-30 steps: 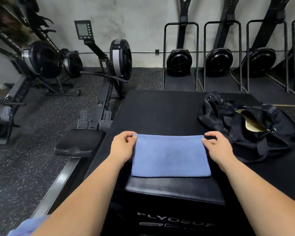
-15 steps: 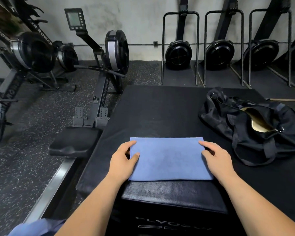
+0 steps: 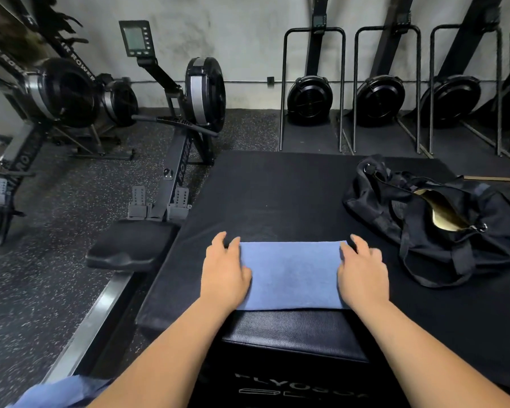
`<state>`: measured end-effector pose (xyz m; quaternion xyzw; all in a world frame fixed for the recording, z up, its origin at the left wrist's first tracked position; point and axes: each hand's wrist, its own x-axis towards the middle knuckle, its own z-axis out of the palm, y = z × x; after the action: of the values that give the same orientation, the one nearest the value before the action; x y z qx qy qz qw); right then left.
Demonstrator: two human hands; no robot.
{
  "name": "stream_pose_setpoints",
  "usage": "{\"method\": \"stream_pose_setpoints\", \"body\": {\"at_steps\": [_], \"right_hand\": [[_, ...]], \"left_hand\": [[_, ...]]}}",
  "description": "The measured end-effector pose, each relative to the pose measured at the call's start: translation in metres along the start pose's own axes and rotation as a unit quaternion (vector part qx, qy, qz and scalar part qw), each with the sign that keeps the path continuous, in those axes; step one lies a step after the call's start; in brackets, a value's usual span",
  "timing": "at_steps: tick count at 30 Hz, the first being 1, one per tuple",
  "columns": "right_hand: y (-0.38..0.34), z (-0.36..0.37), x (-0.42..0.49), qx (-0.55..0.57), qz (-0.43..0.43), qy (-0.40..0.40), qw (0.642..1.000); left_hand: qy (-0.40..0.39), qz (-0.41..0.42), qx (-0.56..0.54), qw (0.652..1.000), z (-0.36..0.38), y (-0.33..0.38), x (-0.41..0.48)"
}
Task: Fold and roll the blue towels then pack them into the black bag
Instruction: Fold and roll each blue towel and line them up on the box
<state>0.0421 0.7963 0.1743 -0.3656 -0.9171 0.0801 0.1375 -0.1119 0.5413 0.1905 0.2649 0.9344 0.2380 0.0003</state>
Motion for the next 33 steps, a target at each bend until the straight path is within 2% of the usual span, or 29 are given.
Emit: {"method": "stream_pose_setpoints", "body": {"at_steps": [2, 3, 5, 6, 8, 18, 23, 26, 28, 29, 31, 33], "right_hand": [[-0.020, 0.000, -0.001, -0.033, -0.076, 0.025, 0.996], [-0.030, 0.001, -0.003, -0.035, -0.121, 0.004, 0.992], [-0.043, 0.007, -0.008, -0.035, -0.186, -0.085, 0.978], [-0.044, 0.011, -0.012, -0.036, -0.193, -0.128, 0.972], [-0.036, 0.015, -0.015, -0.034, -0.186, -0.160, 0.969], [-0.018, 0.001, -0.021, -0.062, -0.140, -0.148, 0.977], [-0.015, -0.003, -0.037, -0.063, -0.106, -0.146, 0.982], [-0.019, -0.006, -0.048, -0.091, -0.068, -0.132, 0.985], [-0.024, -0.012, -0.053, -0.106, -0.118, -0.101, 0.982], [-0.024, -0.012, -0.056, -0.107, -0.182, -0.099, 0.973], [-0.024, -0.009, -0.062, -0.089, -0.280, -0.132, 0.947], [-0.027, -0.008, -0.067, -0.064, -0.248, -0.168, 0.952]], "left_hand": [[0.027, 0.066, 0.057, 0.996, 0.005, 0.024, -0.001], [0.005, 0.100, 0.074, 0.992, 0.011, 0.034, -0.002], [-0.076, 0.130, 0.105, 0.983, 0.027, 0.043, -0.006], [-0.108, 0.126, 0.121, 0.979, 0.034, 0.040, -0.009], [-0.117, 0.121, 0.142, 0.975, 0.039, 0.029, -0.015], [-0.103, 0.077, 0.169, 0.977, 0.031, 0.018, -0.019], [-0.071, 0.060, 0.185, 0.978, 0.025, 0.000, -0.033], [0.014, 0.082, 0.136, 0.987, 0.021, -0.004, -0.046], [0.053, 0.137, 0.112, 0.983, 0.021, -0.006, -0.050], [0.054, 0.163, 0.109, 0.979, 0.022, -0.006, -0.052], [0.049, 0.182, 0.104, 0.977, 0.023, -0.006, -0.053], [0.046, 0.171, 0.100, 0.979, 0.023, -0.007, -0.052]]}}
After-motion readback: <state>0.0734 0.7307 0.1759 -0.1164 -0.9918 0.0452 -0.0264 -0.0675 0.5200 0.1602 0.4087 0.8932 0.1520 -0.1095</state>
